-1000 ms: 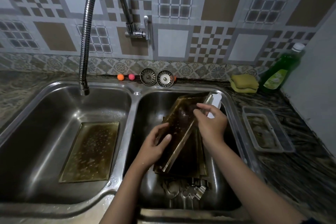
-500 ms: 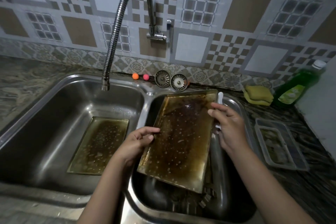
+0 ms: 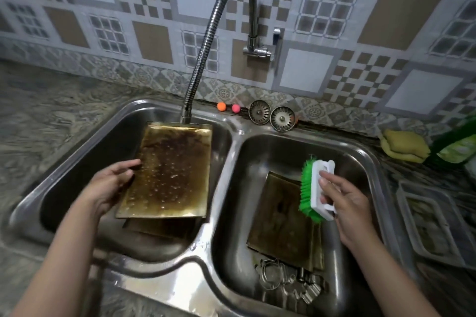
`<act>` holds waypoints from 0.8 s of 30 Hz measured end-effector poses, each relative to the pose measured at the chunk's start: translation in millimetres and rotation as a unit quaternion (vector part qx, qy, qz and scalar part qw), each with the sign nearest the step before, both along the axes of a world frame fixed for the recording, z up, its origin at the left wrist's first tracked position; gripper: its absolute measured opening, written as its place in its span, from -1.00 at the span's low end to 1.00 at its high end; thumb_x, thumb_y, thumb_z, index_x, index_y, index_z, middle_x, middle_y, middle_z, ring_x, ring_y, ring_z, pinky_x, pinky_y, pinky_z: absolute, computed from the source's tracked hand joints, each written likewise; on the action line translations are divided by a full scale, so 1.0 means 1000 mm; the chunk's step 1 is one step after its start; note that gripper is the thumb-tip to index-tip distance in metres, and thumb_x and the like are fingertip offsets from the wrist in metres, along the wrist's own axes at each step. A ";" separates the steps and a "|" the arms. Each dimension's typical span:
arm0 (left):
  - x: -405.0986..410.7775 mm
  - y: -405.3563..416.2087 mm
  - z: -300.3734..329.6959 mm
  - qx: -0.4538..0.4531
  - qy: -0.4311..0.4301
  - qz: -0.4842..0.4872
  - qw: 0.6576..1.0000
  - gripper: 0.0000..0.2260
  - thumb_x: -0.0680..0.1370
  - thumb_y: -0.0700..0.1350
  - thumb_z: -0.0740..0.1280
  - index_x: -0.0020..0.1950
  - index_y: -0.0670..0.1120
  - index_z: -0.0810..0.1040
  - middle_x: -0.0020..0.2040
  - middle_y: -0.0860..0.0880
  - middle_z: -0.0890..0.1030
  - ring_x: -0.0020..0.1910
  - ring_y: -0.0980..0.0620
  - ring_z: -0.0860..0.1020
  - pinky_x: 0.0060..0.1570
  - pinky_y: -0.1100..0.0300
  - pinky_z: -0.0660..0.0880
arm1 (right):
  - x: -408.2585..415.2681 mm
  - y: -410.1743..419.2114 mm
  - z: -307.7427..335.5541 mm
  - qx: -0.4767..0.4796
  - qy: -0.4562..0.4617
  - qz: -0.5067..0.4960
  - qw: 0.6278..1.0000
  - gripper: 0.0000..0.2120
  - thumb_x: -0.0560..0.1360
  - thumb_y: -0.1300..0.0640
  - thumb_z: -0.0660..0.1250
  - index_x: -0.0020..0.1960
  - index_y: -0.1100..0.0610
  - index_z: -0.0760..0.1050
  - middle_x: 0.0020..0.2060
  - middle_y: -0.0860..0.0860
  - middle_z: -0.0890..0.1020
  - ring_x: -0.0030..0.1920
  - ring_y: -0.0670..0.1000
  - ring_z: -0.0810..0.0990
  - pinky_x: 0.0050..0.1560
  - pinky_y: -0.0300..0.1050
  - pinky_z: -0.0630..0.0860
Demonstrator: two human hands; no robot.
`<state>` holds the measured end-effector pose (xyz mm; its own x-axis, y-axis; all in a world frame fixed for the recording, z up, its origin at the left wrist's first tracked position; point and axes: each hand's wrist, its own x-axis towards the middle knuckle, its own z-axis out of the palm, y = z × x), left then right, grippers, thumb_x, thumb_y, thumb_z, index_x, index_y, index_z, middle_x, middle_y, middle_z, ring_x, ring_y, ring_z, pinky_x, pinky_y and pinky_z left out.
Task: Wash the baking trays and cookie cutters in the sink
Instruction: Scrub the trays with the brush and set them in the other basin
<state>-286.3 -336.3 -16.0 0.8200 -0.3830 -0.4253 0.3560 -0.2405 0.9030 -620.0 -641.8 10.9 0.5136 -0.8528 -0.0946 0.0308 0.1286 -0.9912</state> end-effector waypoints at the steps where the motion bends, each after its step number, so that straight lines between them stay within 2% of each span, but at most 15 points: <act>1: 0.006 0.007 -0.001 0.027 -0.012 0.015 0.999 -0.69 0.59 -0.30 0.16 0.05 0.03 0.62 0.11 -0.11 0.58 0.06 -0.08 0.53 0.03 0.03 0.47 | -0.002 0.001 -0.004 -0.005 0.015 -0.001 1.000 -0.30 -0.09 -0.39 0.56 -0.04 -0.07 0.68 -0.23 -0.02 0.58 -0.34 -0.14 0.48 -0.29 -0.32 0.51; 4: 0.019 0.021 -0.006 0.080 -0.052 0.042 0.995 -0.70 0.60 -0.31 0.16 0.11 -0.02 0.61 0.10 -0.14 0.58 -0.02 -0.07 0.54 -0.04 0.08 0.48 | -0.008 0.007 -0.014 -0.018 0.051 -0.002 0.999 -0.29 -0.08 -0.43 0.52 -0.04 -0.09 0.67 -0.17 -0.04 0.62 -0.35 -0.14 0.51 -0.29 -0.28 0.53; 6: 0.024 0.019 -0.014 0.115 -0.064 0.032 0.991 -0.71 0.60 -0.29 0.17 0.08 -0.01 0.63 0.13 -0.14 0.58 0.04 -0.10 0.54 0.05 0.01 0.49 | -0.011 0.010 -0.019 -0.020 0.066 0.006 0.998 -0.37 0.01 -0.39 0.53 -0.03 -0.07 0.67 -0.08 -0.02 0.64 -0.31 -0.11 0.54 -0.30 -0.27 0.54; 9: 0.025 0.009 -0.028 0.179 -0.050 -0.013 0.983 -0.72 0.60 -0.27 0.19 0.04 0.01 0.64 0.16 -0.10 0.55 0.16 -0.11 0.50 0.22 -0.06 0.43 | -0.011 0.014 -0.024 -0.009 0.078 0.009 0.997 -0.79 0.38 0.02 0.47 0.01 -0.03 0.63 0.08 0.09 0.62 -0.25 -0.03 0.55 -0.34 -0.29 0.54; 10: 0.024 0.005 -0.033 0.193 -0.039 -0.028 0.980 -0.72 0.60 -0.27 0.19 0.02 0.03 0.64 0.17 -0.10 0.54 0.18 -0.12 0.49 0.25 -0.07 0.42 | -0.011 0.013 -0.026 -0.016 0.082 0.007 0.996 -0.82 0.43 0.12 0.43 0.03 -0.02 0.61 0.10 0.10 0.61 -0.24 -0.04 0.56 -0.35 -0.31 0.54; 12: 0.022 0.000 -0.042 0.208 -0.014 -0.046 0.977 -0.73 0.59 -0.27 0.20 0.00 0.02 0.64 0.20 -0.13 0.53 0.19 -0.14 0.49 0.26 -0.06 0.41 | -0.014 0.011 -0.031 -0.029 0.089 0.002 0.996 -0.76 0.46 0.18 0.41 0.10 -0.04 0.59 0.11 0.09 0.61 -0.25 -0.06 0.55 -0.36 -0.33 0.53; 14: 0.018 -0.008 -0.049 0.225 -0.009 -0.040 0.974 -0.77 0.58 -0.28 0.23 0.07 -0.04 0.63 0.22 -0.18 0.53 0.17 -0.16 0.50 0.22 -0.01 0.41 | -0.019 0.008 -0.035 -0.034 0.097 -0.012 0.995 -0.66 0.44 0.15 0.43 0.17 -0.10 0.55 0.10 0.09 0.62 -0.27 -0.04 0.53 -0.38 -0.30 0.52; 16: 0.008 -0.024 -0.047 0.234 -0.047 -0.022 0.971 -0.76 0.56 -0.30 0.27 0.20 -0.17 0.57 0.21 -0.21 0.54 0.13 -0.17 0.51 0.17 0.06 0.41 | -0.024 0.005 -0.038 -0.040 0.104 -0.033 0.993 -0.56 0.38 0.12 0.49 0.23 -0.10 0.51 0.11 0.08 0.62 -0.17 0.00 0.58 -0.33 -0.24 0.54; 18: -0.007 -0.050 -0.036 0.223 -0.125 -0.030 0.966 -0.74 0.54 -0.27 0.32 0.22 -0.21 0.54 0.18 -0.18 0.56 0.15 -0.16 0.53 0.15 0.11 0.41 | -0.027 0.003 -0.041 -0.056 0.116 -0.056 0.990 -0.44 0.30 0.12 0.55 0.27 -0.03 0.51 0.18 0.04 0.60 0.03 0.04 0.62 -0.15 -0.14 0.58; 20: -0.032 -0.083 -0.019 0.177 -0.217 -0.069 0.957 -0.77 0.53 -0.24 0.34 0.19 -0.18 0.55 0.12 -0.10 0.58 0.13 -0.06 0.53 0.13 0.17 0.41 | -0.030 0.002 -0.042 -0.075 0.132 -0.073 0.986 -0.36 0.25 0.13 0.59 0.30 0.03 0.50 0.22 0.03 0.57 0.14 0.05 0.59 -0.03 -0.10 0.58; 22: -0.068 -0.120 -0.001 0.114 -0.287 -0.117 0.944 -0.79 0.53 -0.26 0.34 0.16 -0.19 0.56 0.06 -0.04 0.56 0.06 0.05 0.50 0.04 0.33 0.38 | -0.033 0.001 -0.044 -0.088 0.144 -0.079 0.983 -0.32 0.23 0.13 0.60 0.32 0.03 0.49 0.24 0.02 0.56 0.16 0.06 0.57 0.00 -0.09 0.58; 24: -0.107 -0.156 0.005 0.054 -0.278 -0.159 0.946 -0.80 0.52 -0.29 0.33 0.14 -0.24 0.57 0.01 -0.06 0.57 -0.01 0.07 0.51 -0.11 0.51 0.39 | -0.037 0.000 -0.044 -0.095 0.151 -0.076 0.981 -0.30 0.23 0.12 0.60 0.33 0.03 0.48 0.26 0.02 0.54 0.17 0.07 0.57 -0.03 -0.10 0.59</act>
<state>-393.4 -492.3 -10.6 0.7792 -0.6266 -0.0129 -0.2718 -0.3565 0.8939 -656.6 -641.7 -33.2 0.3514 -0.9347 -0.0544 -0.2638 -0.0430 -0.9636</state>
